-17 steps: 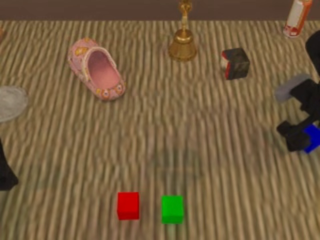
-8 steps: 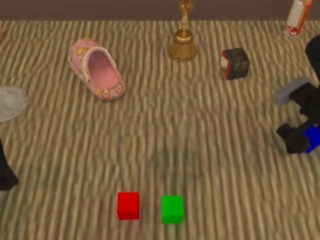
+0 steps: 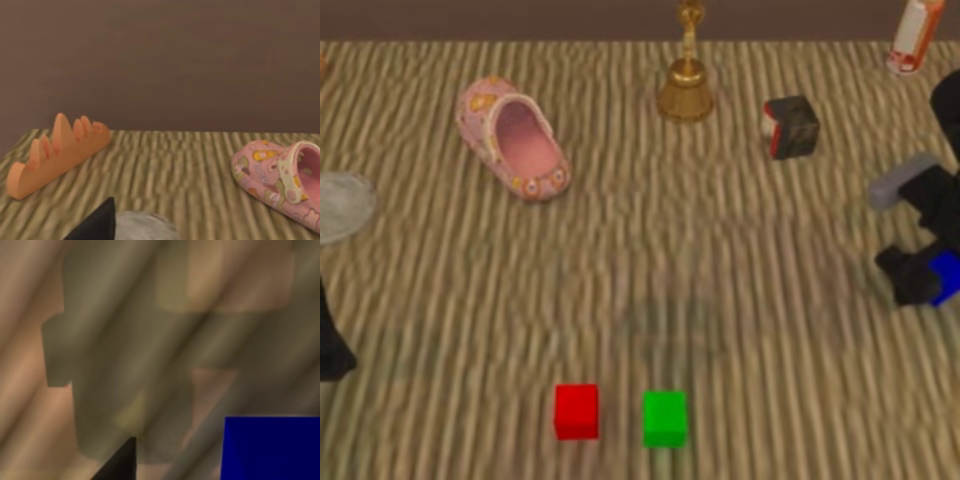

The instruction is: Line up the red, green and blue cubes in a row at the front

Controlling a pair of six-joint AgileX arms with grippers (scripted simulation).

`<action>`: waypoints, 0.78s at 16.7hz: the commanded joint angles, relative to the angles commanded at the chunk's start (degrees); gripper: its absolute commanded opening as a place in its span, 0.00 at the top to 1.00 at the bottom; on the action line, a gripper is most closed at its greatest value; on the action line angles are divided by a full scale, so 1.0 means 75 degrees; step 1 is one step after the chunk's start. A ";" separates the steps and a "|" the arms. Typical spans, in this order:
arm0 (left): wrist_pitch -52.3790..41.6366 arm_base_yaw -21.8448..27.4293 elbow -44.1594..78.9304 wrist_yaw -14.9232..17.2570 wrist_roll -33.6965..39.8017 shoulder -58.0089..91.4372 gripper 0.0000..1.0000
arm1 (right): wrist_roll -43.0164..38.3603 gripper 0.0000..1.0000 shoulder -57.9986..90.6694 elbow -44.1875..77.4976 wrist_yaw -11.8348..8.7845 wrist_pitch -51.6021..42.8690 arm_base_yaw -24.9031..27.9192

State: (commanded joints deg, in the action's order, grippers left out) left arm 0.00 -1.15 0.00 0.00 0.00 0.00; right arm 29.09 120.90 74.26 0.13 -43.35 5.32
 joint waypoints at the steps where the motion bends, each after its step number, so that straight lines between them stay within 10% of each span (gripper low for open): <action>1: 0.0000 0.0000 0.0000 0.0000 0.0000 0.0000 0.00 | 0.0000 0.83 0.0000 0.0000 0.0000 0.0000 0.0000; 4: 0.0000 0.0000 0.0000 0.0000 0.0000 0.0000 0.00 | 0.0000 1.00 0.0000 0.0000 0.0000 0.0000 0.0000; 13: 0.0000 0.0000 0.0000 0.0000 0.0000 0.0000 0.00 | -0.0100 1.00 -0.0337 0.0109 -0.0126 -0.0219 0.0019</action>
State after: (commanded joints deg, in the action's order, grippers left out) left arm 0.00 -1.15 0.00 0.00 0.00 0.00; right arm 28.34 118.37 75.08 -0.82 -45.00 5.46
